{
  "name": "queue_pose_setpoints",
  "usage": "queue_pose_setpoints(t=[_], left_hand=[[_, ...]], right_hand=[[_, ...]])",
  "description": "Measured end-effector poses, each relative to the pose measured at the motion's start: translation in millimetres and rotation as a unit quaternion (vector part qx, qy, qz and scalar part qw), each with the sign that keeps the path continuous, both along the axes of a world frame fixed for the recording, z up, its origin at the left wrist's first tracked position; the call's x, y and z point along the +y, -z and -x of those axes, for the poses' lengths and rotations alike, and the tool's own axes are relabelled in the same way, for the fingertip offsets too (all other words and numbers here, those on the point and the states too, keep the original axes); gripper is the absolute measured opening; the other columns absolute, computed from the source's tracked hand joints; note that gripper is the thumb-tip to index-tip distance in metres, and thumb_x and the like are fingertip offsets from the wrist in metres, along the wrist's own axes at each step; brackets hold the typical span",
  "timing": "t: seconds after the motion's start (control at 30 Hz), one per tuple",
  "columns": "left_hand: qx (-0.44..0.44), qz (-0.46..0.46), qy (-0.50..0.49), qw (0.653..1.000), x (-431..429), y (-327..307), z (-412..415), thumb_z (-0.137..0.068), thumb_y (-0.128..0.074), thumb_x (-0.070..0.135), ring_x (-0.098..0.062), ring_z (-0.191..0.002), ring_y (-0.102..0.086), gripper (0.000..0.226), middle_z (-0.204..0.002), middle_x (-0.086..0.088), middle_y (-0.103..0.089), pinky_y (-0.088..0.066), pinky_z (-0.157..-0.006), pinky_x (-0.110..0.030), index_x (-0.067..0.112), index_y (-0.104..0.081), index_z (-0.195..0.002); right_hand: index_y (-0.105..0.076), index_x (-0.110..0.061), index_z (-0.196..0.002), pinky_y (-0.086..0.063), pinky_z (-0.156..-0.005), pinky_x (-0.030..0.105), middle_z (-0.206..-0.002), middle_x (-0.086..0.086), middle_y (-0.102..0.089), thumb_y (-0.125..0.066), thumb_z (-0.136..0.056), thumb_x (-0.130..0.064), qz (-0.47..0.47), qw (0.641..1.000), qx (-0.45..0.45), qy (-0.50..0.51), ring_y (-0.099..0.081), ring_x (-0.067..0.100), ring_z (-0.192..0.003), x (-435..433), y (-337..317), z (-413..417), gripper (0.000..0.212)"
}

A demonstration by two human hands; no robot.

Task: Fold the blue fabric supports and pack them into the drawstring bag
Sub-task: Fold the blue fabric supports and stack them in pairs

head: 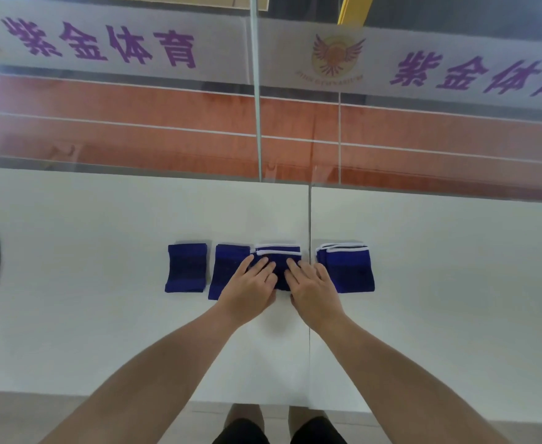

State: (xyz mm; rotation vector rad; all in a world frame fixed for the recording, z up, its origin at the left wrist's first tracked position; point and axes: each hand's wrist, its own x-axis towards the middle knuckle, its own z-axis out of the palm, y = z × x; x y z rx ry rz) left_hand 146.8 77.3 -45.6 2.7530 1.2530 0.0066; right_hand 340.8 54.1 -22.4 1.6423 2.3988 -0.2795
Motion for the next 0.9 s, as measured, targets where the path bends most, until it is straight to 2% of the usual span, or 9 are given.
queue_pose_setpoints(t=[0.13, 0.2, 0.23, 0.43, 0.57, 0.7, 0.77, 0.83, 0.9], left_hand=[[-0.043, 0.022, -0.031, 0.998, 2.3, -10.9, -4.6, -0.092, -0.057, 0.028, -0.024, -0.124, -0.060, 0.033, -0.127, -0.007, -0.068, -0.044, -0.109, -0.044, 0.009, -0.069, -0.117], [-0.060, 0.033, -0.047, 0.997, 1.5, -19.0, -5.3, -0.088, -0.064, 0.025, -0.025, -0.128, -0.056, 0.036, -0.133, -0.005, -0.064, -0.042, -0.111, -0.043, 0.011, -0.062, -0.121], [-0.074, 0.039, -0.062, 0.995, 2.5, -24.1, -6.2, -0.086, -0.069, 0.022, -0.026, -0.128, -0.056, 0.037, -0.134, -0.005, -0.063, -0.042, -0.110, -0.042, 0.011, -0.060, -0.121], [-0.159, 0.030, -0.078, 0.984, 18.3, -60.0, -34.7, -0.078, -0.079, 0.014, -0.027, -0.120, -0.058, 0.041, -0.130, -0.006, -0.063, -0.048, -0.105, -0.042, 0.011, -0.058, -0.114], [-0.164, 0.007, -0.026, 0.986, 29.1, -71.4, -70.3, -0.081, -0.077, 0.018, -0.023, -0.129, -0.051, 0.037, -0.134, -0.004, -0.061, -0.040, -0.111, -0.041, 0.013, -0.058, -0.113], [-0.135, 0.017, -0.001, 0.991, 29.0, -68.9, -107.6, -0.080, -0.077, 0.021, -0.021, -0.137, -0.045, 0.046, -0.140, -0.002, -0.057, -0.035, -0.116, -0.046, 0.015, -0.056, -0.120], [-0.112, 0.016, 0.006, 0.994, 26.6, -64.0, -124.6, -0.081, -0.077, 0.023, -0.022, -0.139, -0.043, 0.048, -0.142, -0.003, -0.055, -0.032, -0.118, -0.047, 0.015, -0.056, -0.122], [-0.095, 0.014, 0.013, 0.995, 25.1, -55.1, -136.2, -0.079, -0.077, 0.021, -0.023, -0.139, -0.043, 0.047, -0.142, -0.005, -0.055, -0.032, -0.117, -0.048, 0.014, -0.056, -0.120], [-0.067, 0.015, 0.019, 0.997, 23.1, -41.4, -140.8, -0.078, -0.076, 0.018, -0.025, -0.142, -0.041, 0.045, -0.144, -0.007, -0.054, -0.033, -0.116, -0.051, 0.013, -0.055, -0.118]], right_hand=[[-0.063, -0.015, -0.095, -0.053, -0.065, 0.034, -0.095, 0.001, -0.068, -0.076, -0.081, -0.014, -0.001, 0.996, 0.059, 0.064, -0.065, 0.022, -0.074, 8.7, -21.2, 5.3, 0.019], [-0.057, -0.012, -0.097, -0.053, -0.051, 0.035, -0.088, 0.004, -0.066, -0.068, -0.088, -0.012, 0.016, 0.988, 0.123, 0.097, -0.064, 0.024, -0.061, 14.2, -33.5, 2.6, 0.014], [-0.056, -0.010, -0.101, -0.053, -0.050, 0.037, -0.092, 0.007, -0.067, -0.063, -0.092, -0.013, 0.021, 0.983, 0.148, 0.104, -0.065, 0.026, -0.062, 16.1, -38.2, -0.7, 0.012], [-0.050, -0.006, -0.135, -0.056, -0.090, 0.037, -0.137, 0.008, -0.058, -0.056, -0.100, -0.015, 0.039, 0.959, 0.241, 0.145, -0.064, 0.026, -0.111, 22.2, -65.8, -40.0, 0.037], [-0.036, -0.014, -0.149, -0.053, -0.095, 0.031, -0.146, 0.000, -0.050, -0.049, -0.103, -0.015, 0.078, 0.923, 0.300, 0.229, -0.057, 0.018, -0.117, 17.3, -81.5, -75.0, 0.048], [-0.032, -0.012, -0.154, -0.040, -0.113, 0.038, -0.160, 0.001, -0.032, -0.053, -0.099, -0.012, 0.061, 0.938, 0.264, 0.218, -0.040, 0.024, -0.141, 7.6, -76.1, -113.7, 0.058], [-0.030, -0.016, -0.155, -0.037, -0.116, 0.037, -0.161, -0.001, -0.030, -0.052, -0.099, -0.014, 0.068, 0.934, 0.265, 0.230, -0.036, 0.021, -0.143, 2.0, -67.2, -130.0, 0.060], [-0.030, -0.019, -0.154, -0.045, -0.110, 0.037, -0.155, -0.003, -0.040, -0.051, -0.099, -0.011, 0.065, 0.920, 0.293, 0.251, -0.048, 0.017, -0.133, -3.1, -54.8, -141.2, 0.060], [-0.038, -0.009, -0.150, -0.052, -0.101, 0.039, -0.151, 0.003, -0.047, -0.056, -0.094, -0.002, 0.036, 0.932, 0.284, 0.224, -0.057, 0.023, -0.125, -8.9, -40.4, -148.0, 0.059]])
